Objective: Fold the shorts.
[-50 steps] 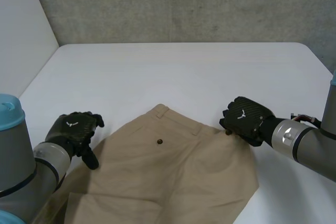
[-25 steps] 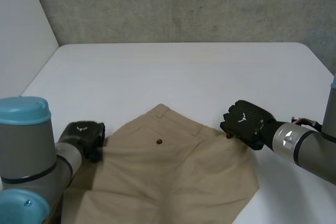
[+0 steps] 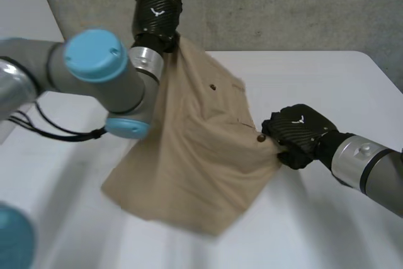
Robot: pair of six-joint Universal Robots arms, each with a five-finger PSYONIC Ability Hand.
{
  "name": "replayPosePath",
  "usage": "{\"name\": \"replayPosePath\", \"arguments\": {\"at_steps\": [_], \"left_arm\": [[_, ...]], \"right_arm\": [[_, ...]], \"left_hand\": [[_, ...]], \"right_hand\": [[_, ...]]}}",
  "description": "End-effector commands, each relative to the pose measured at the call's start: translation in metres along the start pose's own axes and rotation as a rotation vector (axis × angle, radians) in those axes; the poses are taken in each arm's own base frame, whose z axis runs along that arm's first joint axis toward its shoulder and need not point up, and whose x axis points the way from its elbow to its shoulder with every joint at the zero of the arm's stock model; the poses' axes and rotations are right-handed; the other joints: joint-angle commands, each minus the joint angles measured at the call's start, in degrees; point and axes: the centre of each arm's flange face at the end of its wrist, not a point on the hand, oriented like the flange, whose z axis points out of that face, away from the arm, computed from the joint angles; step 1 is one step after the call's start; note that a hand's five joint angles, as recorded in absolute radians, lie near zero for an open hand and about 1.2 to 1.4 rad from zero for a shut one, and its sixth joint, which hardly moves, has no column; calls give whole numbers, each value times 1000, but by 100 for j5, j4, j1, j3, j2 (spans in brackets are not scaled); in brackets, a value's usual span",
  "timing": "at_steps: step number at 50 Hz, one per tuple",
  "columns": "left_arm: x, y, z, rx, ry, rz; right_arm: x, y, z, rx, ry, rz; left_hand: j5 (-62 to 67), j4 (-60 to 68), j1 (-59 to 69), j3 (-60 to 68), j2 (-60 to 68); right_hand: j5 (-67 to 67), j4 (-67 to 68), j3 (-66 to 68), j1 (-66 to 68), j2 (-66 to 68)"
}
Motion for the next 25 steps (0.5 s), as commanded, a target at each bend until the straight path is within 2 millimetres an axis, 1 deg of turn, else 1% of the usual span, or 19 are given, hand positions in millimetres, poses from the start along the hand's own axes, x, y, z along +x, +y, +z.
{"name": "replayPosePath", "arguments": {"at_steps": [1,2,4,5,6,7,8,9,10,11,13,14,17,18,21,22,25], "left_arm": [[22,48,-1,5,5,106],[24,54,-5,-11,17,107],[28,64,-13,-42,38,110],[34,72,-23,-72,62,111],[37,74,-28,-82,74,110],[39,75,-32,-93,83,110],[39,59,-41,-94,95,104],[39,58,-42,-94,95,102],[37,50,-44,-90,96,101],[33,36,-51,-92,103,90],[27,24,-57,-95,104,77],[22,14,-65,-104,108,54],[16,1,-80,-138,121,14],[10,-7,-91,-171,134,-11],[4,-14,-111,-246,160,-50],[-1,-17,-125,-305,170,-78],[-7,-19,-149,-408,174,-128]], "right_arm": [[-16,1,8,7,2,158],[-17,3,10,2,7,167],[-21,11,17,-22,31,174],[-22,13,19,-26,40,172],[-21,15,21,-32,51,170],[-21,17,23,-36,65,167],[-21,20,27,-45,92,163],[-20,22,30,-49,109,160],[-19,23,31,-51,119,159],[-18,26,35,-58,143,155],[-18,27,38,-65,160,152],[-18,27,39,-68,175,151],[-19,25,40,-65,192,153],[-20,25,40,-62,194,152],[-24,19,41,-40,191,149],[-25,18,41,-35,190,148],[-30,13,42,-19,182,146]], "left_hand": [[1557,1128,1418,1197,1149],[827,397,687,466,418],[-2611,-3041,-2751,-2972,-3020],[-4677,-5107,-4817,-5037,-5085],[-4964,-5394,-5104,-5325,-5373],[-5050,-5480,-5190,-5411,-5459],[-5101,-5531,-5241,-5461,-5510],[-5101,-5531,-5241,-5462,-5510],[-5068,-5498,-5208,-5429,-5477],[-5035,-5464,-5174,-5395,-5443],[-5018,-5447,-5157,-5378,-5426],[-4984,-5414,-5124,-5345,-5393],[-4934,-5363,-5073,-5294,-5342],[-4900,-5330,-5040,-5260,-5309],[-4883,-5312,-5023,-5243,-5291],[-4866,-5296,-5006,-5227,-5275],[-4766,-5195,-4905,-5126,-5174]], "right_hand": [[1480,1173,1117,2560,1289],[1480,1173,1117,2560,1289],[1480,1173,1117,2560,1289],[1480,1173,1117,2560,1289],[1480,1173,1117,2560,1289],[1480,1173,1117,2560,1289],[1480,1173,1117,2560,1289],[1480,1173,1117,2560,1289],[1480,1173,1117,2560,1289],[1480,1173,1117,2560,1289],[1480,1173,1117,2560,1289],[1480,1173,1117,2560,1289],[1480,1173,1117,2560,1289],[1480,1173,1117,2560,1289],[1480,1173,1117,2560,1289],[1480,1173,1117,2560,1289],[1480,1173,1117,2560,1289]]}}
